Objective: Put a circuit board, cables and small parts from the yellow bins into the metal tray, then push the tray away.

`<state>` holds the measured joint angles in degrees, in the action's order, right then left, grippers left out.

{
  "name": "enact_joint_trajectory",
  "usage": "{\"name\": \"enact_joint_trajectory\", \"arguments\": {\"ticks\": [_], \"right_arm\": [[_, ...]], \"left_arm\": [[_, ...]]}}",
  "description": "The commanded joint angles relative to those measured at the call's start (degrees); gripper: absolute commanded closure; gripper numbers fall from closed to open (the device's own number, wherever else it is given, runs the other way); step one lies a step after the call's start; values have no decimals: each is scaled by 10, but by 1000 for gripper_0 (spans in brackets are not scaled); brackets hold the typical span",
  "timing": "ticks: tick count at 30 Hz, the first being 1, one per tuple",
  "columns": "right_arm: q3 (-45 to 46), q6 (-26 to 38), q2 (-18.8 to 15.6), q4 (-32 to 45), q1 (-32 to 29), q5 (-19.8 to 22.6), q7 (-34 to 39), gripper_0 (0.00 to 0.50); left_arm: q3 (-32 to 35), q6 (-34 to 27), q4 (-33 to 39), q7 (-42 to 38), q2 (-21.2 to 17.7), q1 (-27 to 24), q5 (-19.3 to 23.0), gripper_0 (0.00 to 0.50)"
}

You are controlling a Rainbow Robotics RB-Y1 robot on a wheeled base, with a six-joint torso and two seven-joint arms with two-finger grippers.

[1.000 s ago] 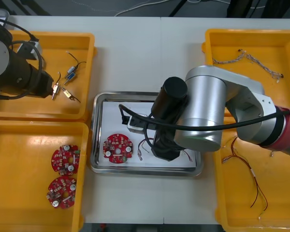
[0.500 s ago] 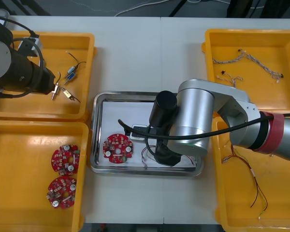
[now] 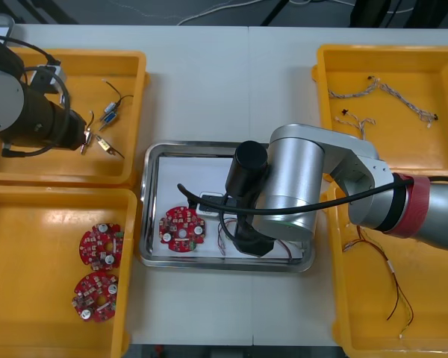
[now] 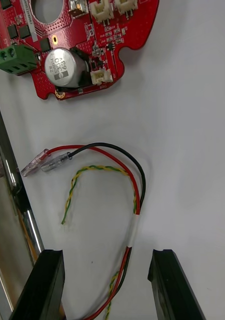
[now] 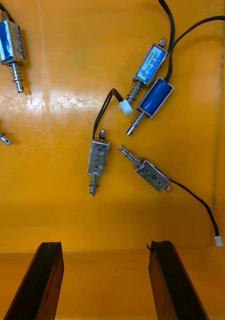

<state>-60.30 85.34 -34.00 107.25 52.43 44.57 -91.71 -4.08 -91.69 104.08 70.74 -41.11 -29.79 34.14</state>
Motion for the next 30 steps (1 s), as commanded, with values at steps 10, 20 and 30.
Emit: {"name": "enact_joint_trajectory", "arguments": {"ticks": [10, 20, 30], "right_arm": [[91, 83, 8, 34, 21, 2, 0, 0], [161, 127, -42, 74, 20, 51, 155, 0], [191, 142, -113, 121, 20, 68, 310, 0]], "left_arm": [[-7, 8, -5, -289, 46, -7, -51, 0], [-25, 12, -87, -347, 82, -62, -73, 0], [-25, 17, -163, -373, 101, -112, -78, 0]]}}
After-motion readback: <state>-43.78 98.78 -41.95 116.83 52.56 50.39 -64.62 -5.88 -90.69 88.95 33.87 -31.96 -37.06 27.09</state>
